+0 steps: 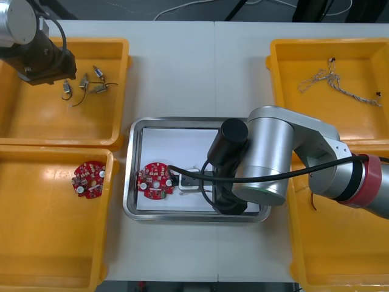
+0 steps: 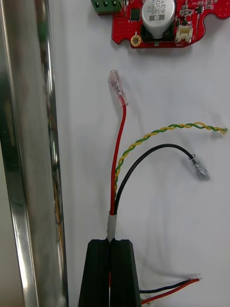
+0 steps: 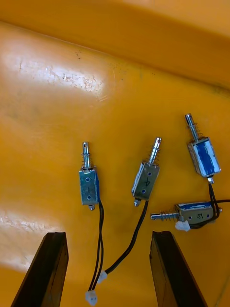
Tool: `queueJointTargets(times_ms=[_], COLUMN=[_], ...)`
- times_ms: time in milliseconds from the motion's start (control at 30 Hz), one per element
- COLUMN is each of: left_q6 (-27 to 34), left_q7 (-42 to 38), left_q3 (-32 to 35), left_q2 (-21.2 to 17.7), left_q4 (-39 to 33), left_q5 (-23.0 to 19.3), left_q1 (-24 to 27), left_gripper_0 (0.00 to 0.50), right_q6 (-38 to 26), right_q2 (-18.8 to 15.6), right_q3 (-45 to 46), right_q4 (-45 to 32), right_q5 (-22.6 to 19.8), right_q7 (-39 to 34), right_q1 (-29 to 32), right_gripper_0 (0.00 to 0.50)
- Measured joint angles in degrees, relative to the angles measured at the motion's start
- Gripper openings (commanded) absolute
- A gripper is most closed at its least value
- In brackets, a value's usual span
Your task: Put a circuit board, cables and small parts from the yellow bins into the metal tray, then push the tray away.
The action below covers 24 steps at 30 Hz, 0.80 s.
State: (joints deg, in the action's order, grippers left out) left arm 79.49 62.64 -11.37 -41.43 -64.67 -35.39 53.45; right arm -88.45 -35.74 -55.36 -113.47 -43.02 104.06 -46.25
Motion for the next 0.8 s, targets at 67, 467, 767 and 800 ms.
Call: queueJointTargets(times_ms=[67,467,767,800], left_q6=[-0.81,-5.84,-6.43,-6.43], left_q7=[0.00,6.80,10.26,10.26], left_q3=[0.00,0.00,0.00,0.00], left_q2=[0.57,1.49,1.55,1.60], left_q4=[1.54,10.92,16.07,16.38], left_q5=[0.49,0.82,0.83,0.84], left_q1=[0.57,2.12,4.16,4.40], left_gripper_0=[0.500,0.500,0.500,0.500], right_q6=[0.05,0.17,-0.38,-1.02], right_q2=[0.06,0.14,0.14,0.15], right_q3=[-0.05,-0.22,-0.16,-0.04], right_q4=[0.12,0.28,0.21,0.10], right_q5=[0.02,0.03,0.21,0.27], right_q7=[0.01,1.83,1.82,1.82], right_q1=[0.00,0.00,0.00,0.00], right_gripper_0=[0.000,0.476,0.500,0.500])
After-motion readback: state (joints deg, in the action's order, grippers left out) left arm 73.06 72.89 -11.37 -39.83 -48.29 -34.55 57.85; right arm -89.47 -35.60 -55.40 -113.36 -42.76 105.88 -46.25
